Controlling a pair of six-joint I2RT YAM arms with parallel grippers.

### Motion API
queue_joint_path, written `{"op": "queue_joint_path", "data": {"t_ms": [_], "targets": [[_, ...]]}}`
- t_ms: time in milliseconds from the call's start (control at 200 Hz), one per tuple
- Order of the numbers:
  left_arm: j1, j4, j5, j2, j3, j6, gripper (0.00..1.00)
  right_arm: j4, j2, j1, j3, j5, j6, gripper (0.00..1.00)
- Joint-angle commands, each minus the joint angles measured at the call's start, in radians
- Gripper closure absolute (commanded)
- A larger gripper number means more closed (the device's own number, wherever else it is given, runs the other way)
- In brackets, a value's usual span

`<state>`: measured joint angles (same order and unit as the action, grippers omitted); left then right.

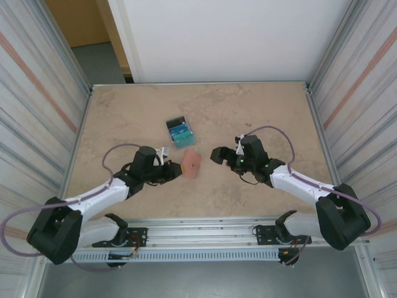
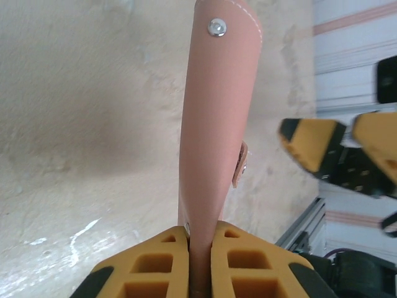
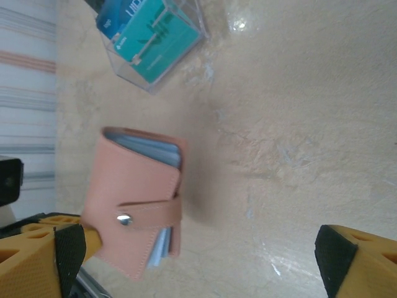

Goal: Take the credit cards out of the card holder

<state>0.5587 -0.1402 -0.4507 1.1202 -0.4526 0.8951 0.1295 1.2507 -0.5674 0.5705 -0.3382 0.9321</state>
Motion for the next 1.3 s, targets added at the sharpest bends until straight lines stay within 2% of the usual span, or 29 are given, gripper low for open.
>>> {"op": "queue_joint_path", "data": {"t_ms": [0,125,431,842,1052,1243,1293], "targets": [[0.0,-0.079,0.023,-0.065,0.0,0.047,1.0,0.248,0.028,0.0,-0.027,-0.089,0.062,0.02],[0.0,-0.099,0.019,-0.103,-0.007,0.068,1.0,0.365,0.073,-0.017,-0.009,-0.135,0.055,0.01],[0.0,-0.119,-0.006,-0.125,-0.008,0.071,1.0,0.498,0.209,-0.042,0.089,-0.225,0.027,0.03],[0.0,-0.134,-0.011,-0.161,-0.009,0.055,1.0,0.491,0.293,-0.061,0.147,-0.241,0.025,0.06],[0.001,-0.139,-0.012,-0.16,-0.006,0.057,1.0,0.496,0.288,-0.08,0.164,-0.253,0.007,0.23],[0.003,-0.148,-0.046,-0.14,-0.006,0.057,1.0,0.492,0.275,-0.082,0.184,-0.263,-0.009,0.28],[0.003,-0.144,-0.052,-0.144,-0.004,0.054,1.0,0.491,0.275,-0.083,0.189,-0.27,-0.013,0.33]]}}
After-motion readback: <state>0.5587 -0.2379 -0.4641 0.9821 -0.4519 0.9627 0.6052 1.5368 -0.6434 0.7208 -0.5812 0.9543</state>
